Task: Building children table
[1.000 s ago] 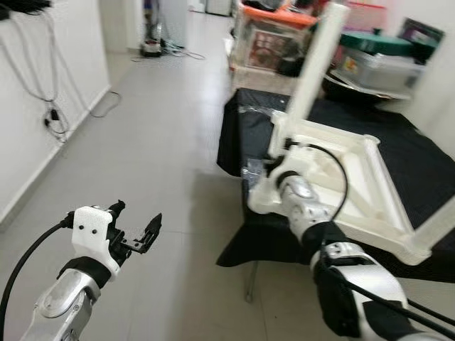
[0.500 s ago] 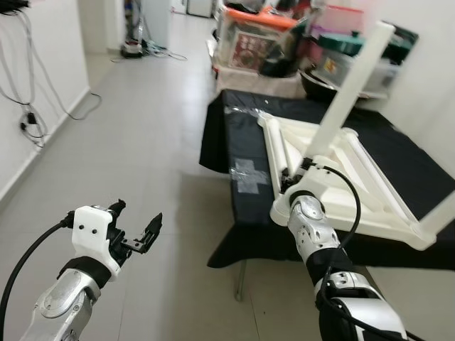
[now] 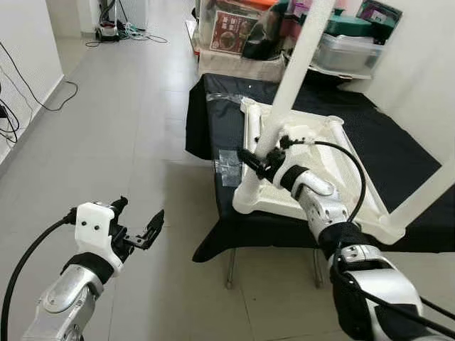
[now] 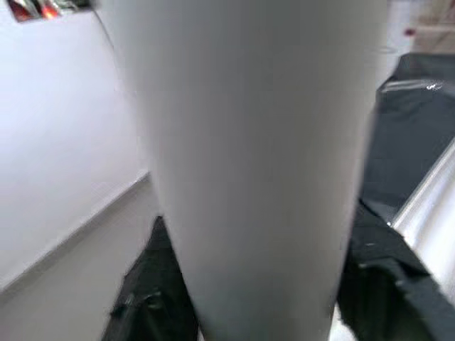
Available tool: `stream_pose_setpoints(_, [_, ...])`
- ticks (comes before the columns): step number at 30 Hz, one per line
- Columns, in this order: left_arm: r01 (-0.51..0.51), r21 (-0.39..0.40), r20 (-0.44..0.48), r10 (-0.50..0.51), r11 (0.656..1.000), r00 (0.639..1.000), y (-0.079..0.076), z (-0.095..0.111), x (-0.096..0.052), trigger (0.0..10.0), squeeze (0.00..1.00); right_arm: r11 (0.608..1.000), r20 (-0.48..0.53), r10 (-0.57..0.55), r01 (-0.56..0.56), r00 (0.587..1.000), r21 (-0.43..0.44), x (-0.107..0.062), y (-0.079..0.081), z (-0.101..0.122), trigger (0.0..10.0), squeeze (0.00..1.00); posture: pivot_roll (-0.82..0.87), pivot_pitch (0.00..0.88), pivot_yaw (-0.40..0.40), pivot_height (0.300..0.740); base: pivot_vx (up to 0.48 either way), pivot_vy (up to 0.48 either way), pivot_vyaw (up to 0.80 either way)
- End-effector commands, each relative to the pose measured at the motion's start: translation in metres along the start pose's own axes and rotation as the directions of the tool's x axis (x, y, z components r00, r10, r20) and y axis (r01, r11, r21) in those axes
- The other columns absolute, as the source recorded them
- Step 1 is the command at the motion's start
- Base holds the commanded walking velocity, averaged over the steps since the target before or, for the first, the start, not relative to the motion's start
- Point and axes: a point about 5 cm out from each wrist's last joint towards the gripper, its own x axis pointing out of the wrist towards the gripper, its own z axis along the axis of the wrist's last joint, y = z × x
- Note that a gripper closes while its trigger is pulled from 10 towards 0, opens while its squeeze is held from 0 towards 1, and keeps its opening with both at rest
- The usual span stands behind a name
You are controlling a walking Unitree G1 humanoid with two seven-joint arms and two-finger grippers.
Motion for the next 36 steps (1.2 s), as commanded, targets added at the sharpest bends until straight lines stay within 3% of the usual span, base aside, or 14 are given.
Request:
stream_pose_setpoints(1, [0.007, -0.012, -0.002, -0.007, 1.0, 1.0, -0.003, -0.002, 0.001, 10.0, 0.0, 0.998, -0.069, 0.058, -0.059, 0.996, -0.012, 0.002, 0.01, -0.013, 0.0, 0.0, 0.19, 0.0, -0.192, 0.74, 0.0, 0.0, 0.0])
stream_pose_setpoints(4, [0.006, -0.011, -0.002, -0.006, 1.0, 1.0, -0.003, -0.002, 0.0, 10.0, 0.0, 0.974, -0.119, -0.228, 0.227, 0.966, -0.024, 0.004, -0.005, -0.017, 0.0, 0.0, 0.18, 0.0, -0.188, 0.74, 0.0, 0.0, 0.0])
stream_pose_setpoints(6, [0.006, -0.011, -0.003, -0.006, 1.0, 1.0, -0.003, -0.002, -0.001, 10.0, 0.0, 0.737, -0.199, -0.655, 0.674, 0.729, 0.046, -0.016, -0.034, -0.027, 0.0, 0.0, 0.18, 0.0, -0.185, 0.74, 0.0, 0.0, 0.0])
stream_pose_setpoints(11, [0.007, -0.011, -0.004, -0.007, 1.0, 1.0, -0.003, -0.001, -0.002, 10.0, 0.0, 0.406, -0.347, -0.852, 0.913, 0.391, 0.031, -0.055, -0.043, -0.067, 0.0, 0.0, 0.18, 0.0, -0.178, 0.74, 0.0, 0.0, 0.0])
stream_pose_setpoints(16, [0.007, -0.01, -0.007, -0.007, 1.0, 1.0, -0.002, -0.001, -0.002, 10.0, 0.0, 0.361, -0.323, -0.883, 0.933, 0.339, -0.008, -0.059, -0.034, -0.073, 0.0, 0.0, 0.16, 0.0, -0.169, 0.74, 0.0, 0.0, 0.0])
stream_pose_setpoints(18, [0.008, -0.011, -0.007, -0.008, 1.0, 1.0, -0.002, -0.001, -0.003, 10.0, 0.0, 0.373, -0.307, -0.89, 0.925, 0.336, -0.068, -0.058, -0.029, -0.073, 0.0, 0.0, 0.15, 0.0, -0.163, 0.74, 0.0, 0.0, 0.0])
stream_pose_setpoints(19, [0.009, -0.012, -0.007, -0.009, 1.0, 1.0, -0.002, 0.0, -0.002, 10.0, 0.0, 0.392, -0.312, -0.884, 0.916, 0.348, -0.088, -0.054, -0.024, -0.073, 3.6, 0.0, 0.15, 0.0, -0.163, 0.74, 0.0, 0.0, 0.0])
stream_pose_setpoints(22, [0.009, -0.012, -0.006, -0.009, 1.0, 1.0, -0.002, 0.0, -0.002, 10.0, 0.0, 0.404, -0.317, -0.879, 0.909, 0.356, -0.099, -0.051, -0.021, -0.074, 3.6, 0.0, 0.15, 0.0, -0.163, 0.74, 0.0, 0.0, 0.0])
stream_pose_setpoints(23, [0.008, -0.012, -0.006, -0.008, 1.0, 1.0, -0.002, 0.0, -0.002, 10.0, 0.0, 0.457, -0.335, -0.845, 0.888, 0.416, -0.048, -0.044, -0.016, -0.073, 10.0, 0.0, 0.15, 0.0, -0.166, 0.74, 0.0, 0.0, 0.0])
stream_pose_setpoints(24, [0.006, -0.013, -0.005, -0.006, 1.0, 1.0, -0.002, -0.001, -0.002, 10.0, 0.0, 0.533, -0.306, -0.797, 0.845, 0.521, 0.052, -0.034, -0.011, -0.065, 10.0, 1.0, 0.15, 0.0, -0.168, 0.74, 0.0, 0.0, 0.0])
stream_pose_setpoints(26, [0.006, -0.013, -0.005, -0.006, 1.0, 1.0, -0.002, -0.001, -0.002, 10.0, 0.0, 0.533, -0.306, -0.797, 0.845, 0.521, 0.052, -0.034, -0.011, -0.065, 10.0, 1.0, 0.15, 0.0, -0.168, 0.74, 0.0, 0.0, 0.0])
stream_pose_setpoints(27, [0.005, -0.013, -0.004, -0.005, 1.0, 1.0, -0.002, -0.001, -0.002, 10.0, 0.0, 0.629, -0.244, -0.73, 0.767, 0.639, 0.127, -0.023, -0.009, -0.051, 10.0, 1.0, 0.16, 0.0, -0.169, 0.74, 0.0, 0.0, 0.0])
stream_pose_setpoints(28, [0.003, -0.014, -0.004, -0.003, 1.0, 1.0, -0.001, -0.001, -0.002, 10.0, 0.0, 0.761, -0.158, -0.602, 0.623, 0.782, 0.183, -0.009, -0.006, -0.032, 10.0, 0.24, 0.15, 0.0, -0.17, 0.74, 0.0, 0.0, 0.0])
stream_pose_setpoints(36, [0.004, -0.014, -0.002, -0.004, 1.0, 1.0, -0.001, -0.001, 0.0, 10.0, 0.0, 0.94, -0.014, -0.276, 0.273, 0.961, 0.206, 0.004, 0.004, -0.011, 10.0, 0.0, 0.16, 0.0, -0.173, 0.74, 0.0, 0.0, 0.0])
